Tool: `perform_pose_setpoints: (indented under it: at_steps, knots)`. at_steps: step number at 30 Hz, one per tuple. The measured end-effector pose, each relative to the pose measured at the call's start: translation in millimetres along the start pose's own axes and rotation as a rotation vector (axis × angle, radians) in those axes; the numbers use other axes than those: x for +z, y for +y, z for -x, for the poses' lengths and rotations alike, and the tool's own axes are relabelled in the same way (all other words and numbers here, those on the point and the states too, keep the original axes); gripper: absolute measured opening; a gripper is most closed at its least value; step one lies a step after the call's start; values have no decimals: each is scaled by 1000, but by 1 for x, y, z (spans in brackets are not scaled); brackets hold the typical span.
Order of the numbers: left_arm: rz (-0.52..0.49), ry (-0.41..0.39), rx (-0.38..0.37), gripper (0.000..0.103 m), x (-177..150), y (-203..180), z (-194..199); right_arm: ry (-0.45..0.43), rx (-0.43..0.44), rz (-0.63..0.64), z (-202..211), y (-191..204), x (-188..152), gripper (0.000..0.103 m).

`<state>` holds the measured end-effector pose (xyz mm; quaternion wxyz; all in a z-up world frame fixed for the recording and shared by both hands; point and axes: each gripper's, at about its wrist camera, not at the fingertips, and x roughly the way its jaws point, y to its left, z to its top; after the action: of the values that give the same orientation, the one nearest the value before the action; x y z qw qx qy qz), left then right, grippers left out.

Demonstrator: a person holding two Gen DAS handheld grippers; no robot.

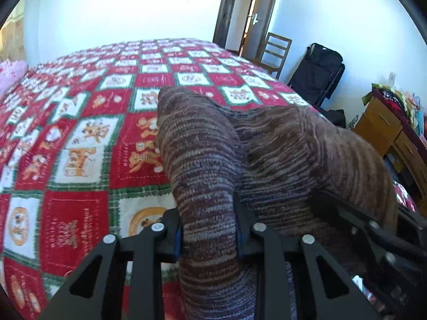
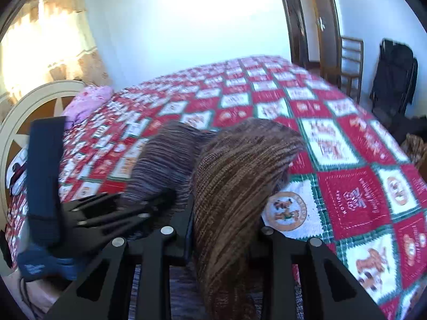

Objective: Fold small clothes

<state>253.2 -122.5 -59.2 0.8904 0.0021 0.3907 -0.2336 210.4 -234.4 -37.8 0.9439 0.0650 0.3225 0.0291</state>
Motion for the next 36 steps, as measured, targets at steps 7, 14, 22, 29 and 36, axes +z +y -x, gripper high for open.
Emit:
perform_pose_setpoints:
  at_steps: [7, 14, 22, 29, 36]
  knots:
    - [-79, -95, 4, 29, -10, -10, 55, -88, -37, 55, 58, 35, -11, 28]
    - [-132, -119, -47, 29, -15, -34, 84, -154, -57, 53, 111, 41, -23, 27]
    - [-196, -119, -145, 29, -6, -95, 77, -198, -172, 2, 158, -17, -34, 26]
    - [-290, -123, -249, 29, 2, -169, 31, -187, -348, -51, 164, -92, -43, 26]
    - [-335, 58, -182, 37, -11, -199, -55, -10, -373, -368, 116, -194, -80, 29]
